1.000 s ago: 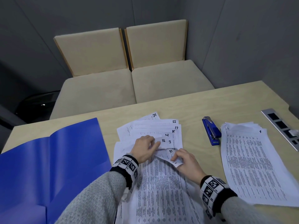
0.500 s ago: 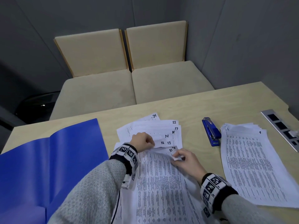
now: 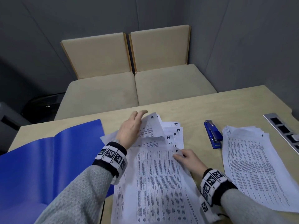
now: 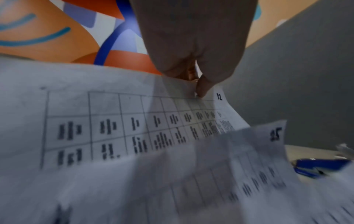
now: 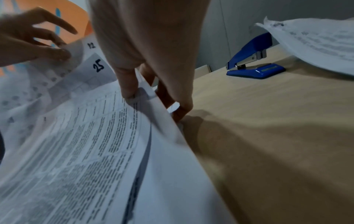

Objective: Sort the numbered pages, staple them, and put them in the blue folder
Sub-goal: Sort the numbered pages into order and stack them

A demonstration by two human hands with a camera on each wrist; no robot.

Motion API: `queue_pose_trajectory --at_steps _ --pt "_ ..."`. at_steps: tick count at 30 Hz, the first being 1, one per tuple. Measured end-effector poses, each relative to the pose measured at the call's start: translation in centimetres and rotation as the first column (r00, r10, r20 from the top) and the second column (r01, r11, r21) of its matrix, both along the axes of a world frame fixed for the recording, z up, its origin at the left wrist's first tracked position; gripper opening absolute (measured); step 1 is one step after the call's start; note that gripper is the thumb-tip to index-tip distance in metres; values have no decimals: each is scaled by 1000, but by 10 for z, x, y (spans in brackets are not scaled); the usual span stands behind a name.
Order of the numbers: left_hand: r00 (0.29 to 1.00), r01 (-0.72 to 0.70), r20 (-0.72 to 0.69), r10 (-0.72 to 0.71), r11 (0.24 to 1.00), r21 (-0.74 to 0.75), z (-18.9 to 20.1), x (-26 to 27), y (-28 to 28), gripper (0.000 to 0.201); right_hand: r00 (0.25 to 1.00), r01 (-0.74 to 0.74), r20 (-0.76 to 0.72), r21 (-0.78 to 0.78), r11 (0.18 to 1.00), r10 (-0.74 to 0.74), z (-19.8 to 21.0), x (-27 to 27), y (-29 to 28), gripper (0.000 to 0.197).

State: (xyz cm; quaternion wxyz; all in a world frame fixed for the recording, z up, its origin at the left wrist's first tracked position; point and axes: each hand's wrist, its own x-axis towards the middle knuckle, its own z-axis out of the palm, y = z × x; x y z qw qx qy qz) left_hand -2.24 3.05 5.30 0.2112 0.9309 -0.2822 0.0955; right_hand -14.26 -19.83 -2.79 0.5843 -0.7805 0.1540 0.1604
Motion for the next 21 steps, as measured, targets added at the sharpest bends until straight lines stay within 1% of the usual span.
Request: queue_pose_trajectory --at_steps 2,3,5,7,8,10,12,13,15,17,19,20,21 --pt "999 -28 43 29 999 -24 13 5 8 68 1000 2 -27 44 999 0 -1 -1 -3 38" --pt "998 -35 55 37 999 -35 20 7 12 69 999 2 -34 60 998 0 -1 0 -4 39" --pt "997 -45 65 48 998 -47 34 11 20 66 1000 7 -17 44 999 -6 3 1 -3 25" --pt "992 -77 93 81 996 -53 48 13 26 52 1000 11 9 11 1000 -11 1 2 -4 17" --pt "984 -101 142 109 993 -64 56 14 29 42 1000 -8 15 -15 1000 8 -1 3 -4 15" --pt "946 -149 273 175 982 -112 73 14 34 26 998 -54 12 -111 992 56 -2 3 -2 7" --pt "894 -195 371 250 964 -180 92 13 39 25 996 -89 -13 -191 977 88 -3 5 2 16" --pt "873 -212 396 286 952 -222 101 13 41 24 996 -92 -18 -199 976 90 -3 5 4 16" --pt "844 -219 414 342 923 -315 113 12 46 23 996 -81 21 -214 973 88 -3 5 8 15" --pt "831 -217 410 376 897 -384 123 11 51 22 989 -87 85 -338 937 123 -6 3 7 13" --pt "834 -212 391 389 881 -424 128 9 56 21 974 -81 140 -520 850 178 -9 2 5 18" --pt "843 -204 377 383 877 -435 130 8 58 21 967 -64 168 -573 817 193 -7 1 4 19" --pt "855 -194 361 372 876 -442 131 7 60 21 962 -49 188 -589 806 196 -3 0 5 22"
